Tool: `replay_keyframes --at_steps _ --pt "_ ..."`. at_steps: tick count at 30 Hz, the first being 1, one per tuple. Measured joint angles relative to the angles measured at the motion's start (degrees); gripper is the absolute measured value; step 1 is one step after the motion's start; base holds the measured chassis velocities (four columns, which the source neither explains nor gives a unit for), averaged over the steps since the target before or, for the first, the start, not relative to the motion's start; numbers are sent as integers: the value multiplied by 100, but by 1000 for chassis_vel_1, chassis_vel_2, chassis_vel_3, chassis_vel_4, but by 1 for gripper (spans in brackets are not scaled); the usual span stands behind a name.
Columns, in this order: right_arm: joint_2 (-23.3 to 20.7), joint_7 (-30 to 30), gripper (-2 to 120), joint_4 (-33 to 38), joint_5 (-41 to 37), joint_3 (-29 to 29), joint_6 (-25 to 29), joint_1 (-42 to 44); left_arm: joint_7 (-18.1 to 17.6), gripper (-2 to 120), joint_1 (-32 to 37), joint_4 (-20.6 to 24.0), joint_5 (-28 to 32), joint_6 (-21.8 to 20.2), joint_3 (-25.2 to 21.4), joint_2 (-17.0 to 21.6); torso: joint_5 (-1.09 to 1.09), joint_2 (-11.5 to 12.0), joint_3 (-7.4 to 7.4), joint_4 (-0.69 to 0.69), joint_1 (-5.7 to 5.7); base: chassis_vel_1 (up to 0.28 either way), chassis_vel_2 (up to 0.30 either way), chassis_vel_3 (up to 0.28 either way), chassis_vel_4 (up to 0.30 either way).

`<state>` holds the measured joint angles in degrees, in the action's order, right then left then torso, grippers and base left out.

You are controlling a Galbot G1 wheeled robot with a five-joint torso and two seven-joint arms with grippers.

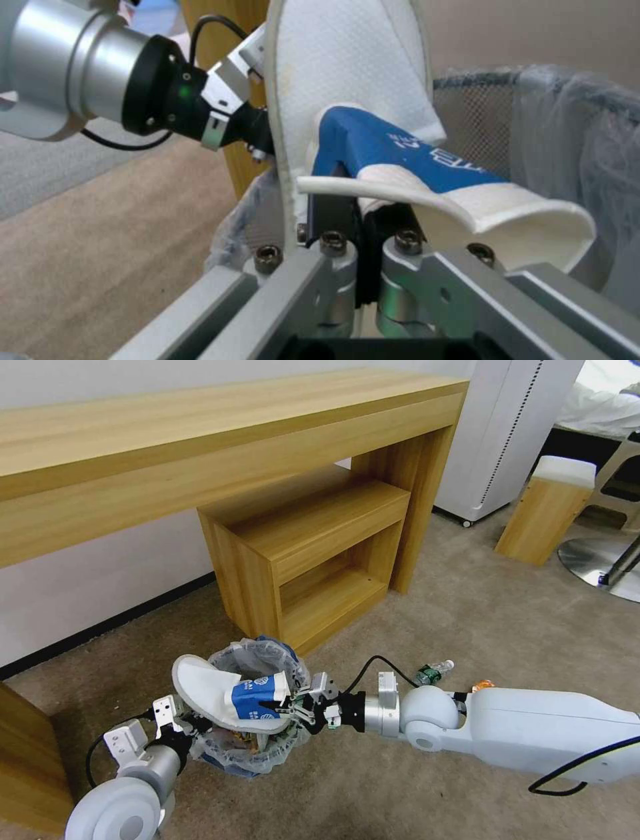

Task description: Pick up the trash bin and place the garbage on the floor into it.

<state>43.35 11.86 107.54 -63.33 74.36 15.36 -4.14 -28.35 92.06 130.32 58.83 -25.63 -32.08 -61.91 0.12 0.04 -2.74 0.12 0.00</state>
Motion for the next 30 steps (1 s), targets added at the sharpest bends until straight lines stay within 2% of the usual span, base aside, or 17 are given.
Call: replay_keyframes --at_steps 10,20,26,28,30 --pt "226 -294 0 -175 -88 147 -125 -228 38 0 66 89 -48 0 -31 10 -1 0 0 0 0 0 0 0 0" --pt "159 -338 0 -305 144 138 -132 -128 48 0 28 37 -33 5 -14 26 0 0 0 0 0 0 0 0 0" --pt "143 -669 0 -329 304 89 -346 -40 52 0 36 16 -30 21 -3 28 -1 0 0 0 0 0 0 0 0" --pt "145 -672 1 -329 309 82 -351 -33 53 0 38 12 -30 21 -3 28 -1 0 0 0 0 0 0 0 0" --pt "170 -697 14 -312 309 51 -354 -23 61 0 39 3 -28 23 -5 31 0 0 0 0 0 0 0 0 0"
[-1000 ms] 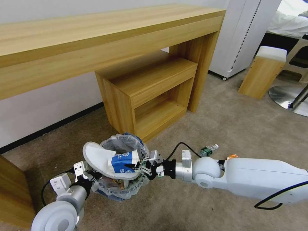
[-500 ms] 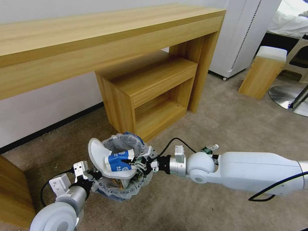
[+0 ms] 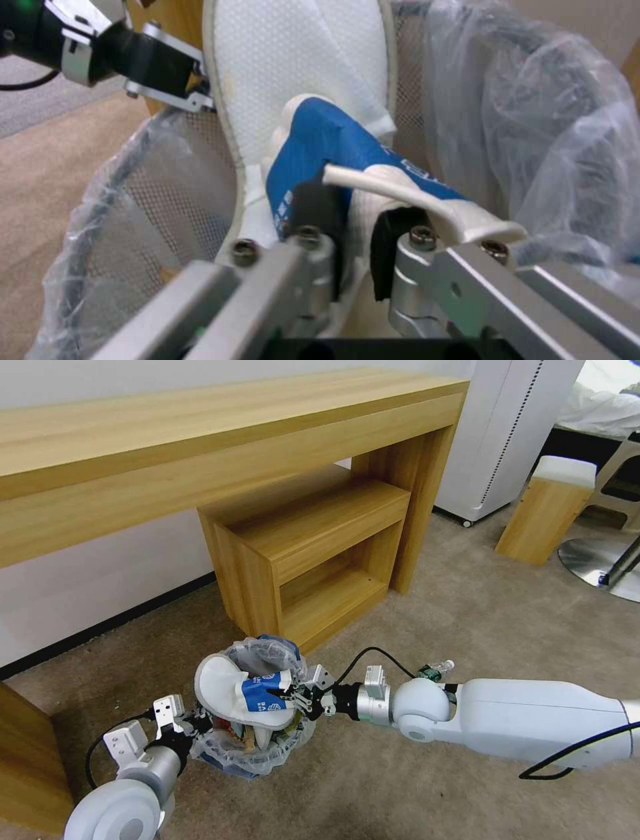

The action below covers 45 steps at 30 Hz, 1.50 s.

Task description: Pick up the trash bin and place the garbage on the floor into it.

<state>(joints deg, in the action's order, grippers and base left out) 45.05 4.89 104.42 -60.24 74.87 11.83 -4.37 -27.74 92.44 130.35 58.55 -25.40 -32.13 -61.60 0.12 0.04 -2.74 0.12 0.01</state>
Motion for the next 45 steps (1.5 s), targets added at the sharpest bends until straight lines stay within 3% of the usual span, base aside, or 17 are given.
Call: replay_keyframes --at_steps 12,15,20,23,45 --pt "68 106 52 173 -168 -22 26 -142 9 0 0 -5 3 8 3 -1 0 0 0 0 0 0 0 0 0" --pt "73 143 69 222 -178 86 26 -267 9 0 20 -3 4 27 -37 4 0 0 0 0 0 0 0 0 0" --pt "30 135 82 279 -163 154 26 -330 9 0 38 -2 3 49 -60 12 0 0 0 0 0 0 0 0 0" --pt "-66 115 96 370 -163 261 21 -447 8 0 46 13 2 52 -60 9 0 0 0 0 0 0 0 0 0" --pt "-505 217 100 542 -32 415 75 -664 42 0 -37 -180 11 107 -86 0 0 0 0 0 0 0 0 0 0"
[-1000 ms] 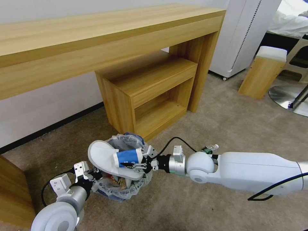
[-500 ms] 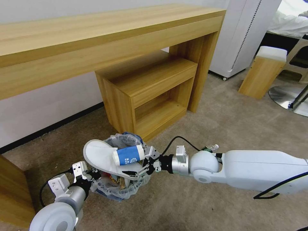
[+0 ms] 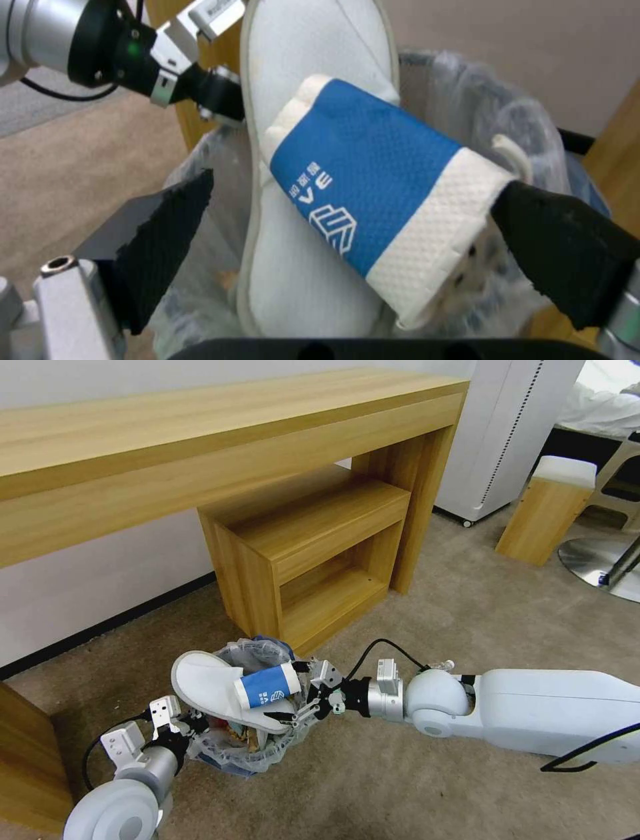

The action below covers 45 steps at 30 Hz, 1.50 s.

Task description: Pick up the trash bin and place the garbage on the floor into it.

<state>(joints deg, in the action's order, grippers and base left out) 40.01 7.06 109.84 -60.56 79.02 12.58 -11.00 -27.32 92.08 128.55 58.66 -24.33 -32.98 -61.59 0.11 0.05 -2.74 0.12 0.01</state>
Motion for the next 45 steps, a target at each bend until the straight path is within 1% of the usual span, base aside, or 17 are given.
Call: replay_keyframes --at_steps 9,17,23,28,29,31,32,33,35,36,37,38,39,41,42,43,45 --pt "-142 13 100 -15 95 -95 73 181 1 0 -41 -33 41 2 -9 4 0 0 0 0 0 0 0 0 0" --pt "-427 -21 100 -74 250 -604 152 838 -3 0 -55 -64 44 2 11 -2 0 0 0 1 0 0 0 0 0" --pt "-697 -8 100 -187 363 -1638 243 1688 -8 0 -37 -110 31 1 -6 -6 0 0 0 1 0 0 0 0 0" --pt "-701 -74 100 -263 345 -2201 302 1951 -9 0 35 -99 9 -1 -80 -9 1 0 0 2 0 0 0 0 0" --pt "-674 -126 100 -314 342 -2541 323 2122 -11 0 91 -63 -21 -2 -121 -36 0 0 0 -2 0 0 0 0 0" --pt "-674 -126 100 -314 342 -2541 323 2122 -11 0 91 -63 -21 -2 -121 -36 0 0 0 -2 0 0 0 0 0" --pt "-718 -217 100 -350 354 -3103 336 2467 -20 0 108 -41 -44 -1 -142 -58 0 0 0 -1 0 0 0 0 0" --pt "-718 -217 100 -350 354 -3103 336 2467 -20 0 108 -41 -44 -1 -142 -58 0 0 0 -1 0 0 0 0 0" --pt "-797 -433 100 -382 429 -3533 338 2776 -21 0 129 -42 -63 -2 -143 -67 2 0 1 0 0 0 0 0 0" --pt "-797 -433 100 -382 429 -3533 338 2776 -21 0 129 -42 -63 -2 -143 -67 2 0 1 0 0 0 0 0 0" --pt "-850 -711 100 -406 558 -3902 335 3265 -22 0 148 -47 -97 -1 -153 -90 4 0 0 0 0 0 0 0 0" --pt "-879 -881 100 -422 624 -4079 330 3543 -22 0 156 -52 -107 -2 -154 -100 -6 0 0 1 0 0 0 0 0" --pt "-953 -1042 100 -428 690 -4441 304 3905 -22 0 160 -65 -135 -2 -154 -114 -5 -1 0 1 0 0 0 0 0" --pt "-986 -1142 100 -434 735 -4639 289 4076 -21 0 160 -69 -143 -2 -154 -122 4 -1 1 1 0 0 0 0 0" --pt "-1028 -1343 100 -455 784 -5007 276 4422 -17 0 159 -86 -152 -2 -144 -143 3 0 1 1 0 0 0 0 0" --pt "-1028 -1343 100 -455 784 -5007 276 4422 -17 0 159 -86 -152 -2 -144 -143 3 0 1 1 0 0 0 0 0" --pt "-1043 -1504 100 -476 796 -5361 230 4732 -17 0 156 -105 -175 -2 -132 -153 -5 0 0 1 0 0 0 0 0"
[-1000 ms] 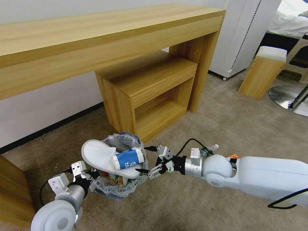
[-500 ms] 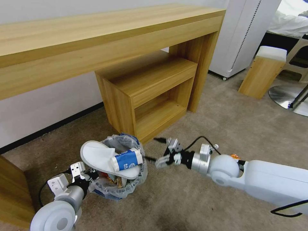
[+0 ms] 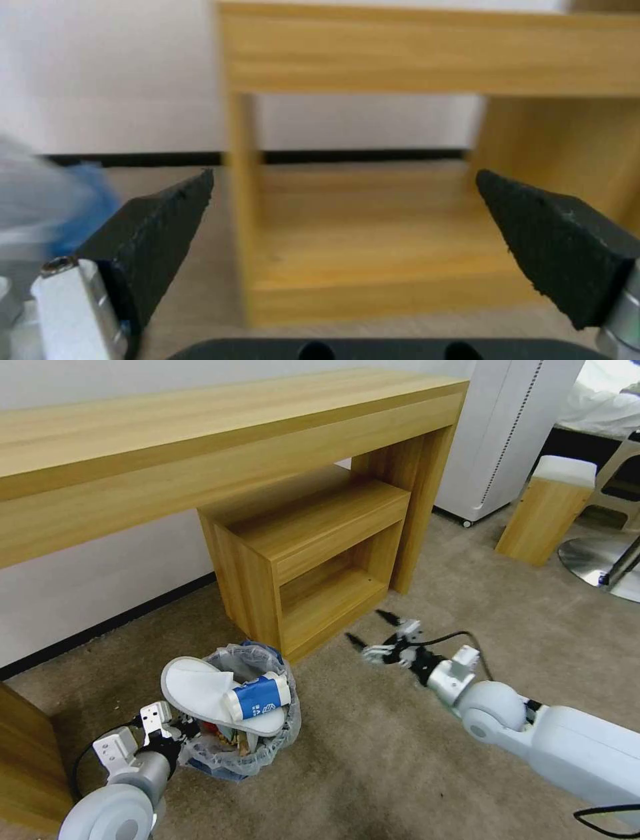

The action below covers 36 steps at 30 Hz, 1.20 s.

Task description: Pick up the trash bin and place the garbage on the floor into it.

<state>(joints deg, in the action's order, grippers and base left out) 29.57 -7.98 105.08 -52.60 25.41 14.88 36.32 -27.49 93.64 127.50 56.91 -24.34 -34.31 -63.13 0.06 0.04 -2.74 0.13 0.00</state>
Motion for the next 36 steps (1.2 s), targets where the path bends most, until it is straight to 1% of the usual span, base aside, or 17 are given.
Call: replay_keyframes --at_steps 1,2,3,4,5,6,7,8,9,10,12,13,14,17,19,22,36 --pt "-7 -117 100 -12 15 -316 -6 278 -1 0 -4 -14 -21 0 9 -13 5 0 0 -1 0 0 0 0 0" --pt "-7 -117 100 -12 15 -316 -6 278 -1 0 -4 -14 -21 0 9 -13 5 0 0 -1 0 0 0 0 0" --pt "3 -214 100 -31 54 -581 -21 539 1 0 -8 -21 -27 0 19 -26 9 0 0 -1 0 0 0 0 0" --pt "41 -298 100 -50 94 -808 -25 791 3 0 -11 -21 -30 0 24 -41 7 0 0 -1 0 0 0 0 0" --pt "152 -574 100 -94 218 -1138 -43 1137 4 0 -16 -21 -57 0 32 -59 2 0 0 1 0 0 0 0 0" --pt "152 -574 100 -94 218 -1138 -43 1137 4 0 -16 -21 -57 0 32 -59 2 0 0 1 0 0 0 0 0" --pt "257 -722 100 -128 304 -1369 -29 1373 21 0 -18 -21 -117 -1 44 -79 3 0 0 0 0 0 0 0 0" --pt "296 -760 100 -138 350 -1469 -30 1484 34 0 -19 -21 -146 -2 47 -86 4 0 0 0 0 0 0 0 0" --pt "412 -787 100 -154 467 -1768 -43 1731 61 0 -19 -20 -209 1 51 -110 4 0 0 0 0 0 0 0 0" --pt "412 -787 100 -154 467 -1768 -43 1731 61 0 -19 -20 -209 1 51 -110 4 0 0 0 0 0 0 0 0" --pt "579 -840 100 -162 541 -2071 -43 1950 83 0 -11 -8 -233 6 53 -129 6 0 0 0 0 0 0 0 0" --pt "690 -830 100 -196 602 -2346 -67 2119 110 0 4 -6 -266 6 53 -133 4 0 0 -1 0 0 0 0 0" --pt "690 -830 100 -196 602 -2346 -67 2119 110 0 4 -6 -266 6 53 -133 4 0 0 -1 0 0 0 0 0" --pt "805 -811 100 -251 711 -2610 -85 2266 119 0 17 -6 -287 1 41 -133 7 0 0 -1 0 0 0 0 0" --pt "974 -814 100 -307 867 -2887 -152 2439 144 0 34 -7 -339 -10 28 -131 6 0 0 0 0 0 0 0 0" --pt "1101 -829 100 -338 987 -3048 -172 2522 146 0 39 -8 -349 -19 29 -135 5 0 0 -1 0 0 0 0 0" --pt "1516 -861 100 -394 1329 -3358 -213 2702 142 0 45 -5 -446 -34 35 -191 6 0 0 -1 0 0 0 0 0"
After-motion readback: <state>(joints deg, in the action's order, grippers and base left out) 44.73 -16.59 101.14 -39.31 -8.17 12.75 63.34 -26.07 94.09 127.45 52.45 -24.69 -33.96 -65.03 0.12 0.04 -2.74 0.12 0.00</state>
